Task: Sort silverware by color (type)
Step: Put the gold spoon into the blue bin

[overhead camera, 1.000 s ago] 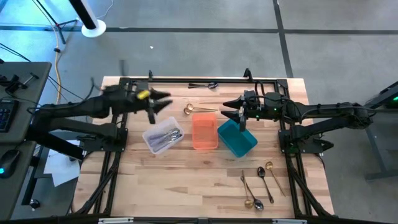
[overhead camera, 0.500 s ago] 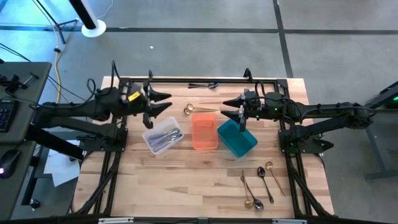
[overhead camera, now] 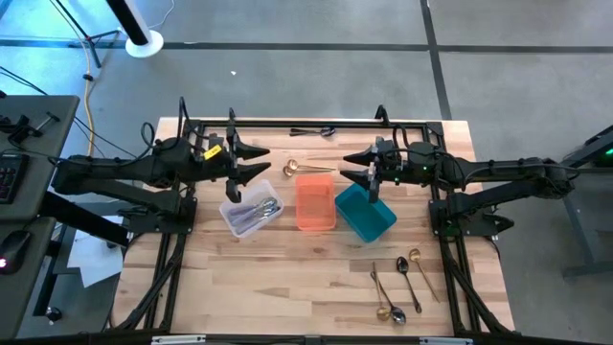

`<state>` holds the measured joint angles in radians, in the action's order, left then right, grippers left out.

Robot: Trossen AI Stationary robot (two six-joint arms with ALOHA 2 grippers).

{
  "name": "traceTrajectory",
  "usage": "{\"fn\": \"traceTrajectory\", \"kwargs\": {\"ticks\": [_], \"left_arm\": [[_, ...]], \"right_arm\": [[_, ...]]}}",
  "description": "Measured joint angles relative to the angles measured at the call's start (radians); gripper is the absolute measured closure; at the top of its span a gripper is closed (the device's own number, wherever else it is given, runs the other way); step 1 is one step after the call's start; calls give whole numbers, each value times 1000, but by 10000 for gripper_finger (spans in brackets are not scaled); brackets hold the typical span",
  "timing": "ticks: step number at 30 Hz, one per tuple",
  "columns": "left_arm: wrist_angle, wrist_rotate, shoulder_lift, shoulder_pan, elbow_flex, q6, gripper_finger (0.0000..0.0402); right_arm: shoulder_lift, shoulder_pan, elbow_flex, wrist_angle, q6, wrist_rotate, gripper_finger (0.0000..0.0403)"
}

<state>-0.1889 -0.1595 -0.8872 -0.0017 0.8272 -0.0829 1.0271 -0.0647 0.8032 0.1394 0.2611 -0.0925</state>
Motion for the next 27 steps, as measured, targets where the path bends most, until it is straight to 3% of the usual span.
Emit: {"fn": "traceTrajectory", "kwargs": {"ticks": [27], "left_arm": [[5,-35,-1,0,0,-18,243]], "right_arm": [[0,0,0,0,29,3,190]]}}
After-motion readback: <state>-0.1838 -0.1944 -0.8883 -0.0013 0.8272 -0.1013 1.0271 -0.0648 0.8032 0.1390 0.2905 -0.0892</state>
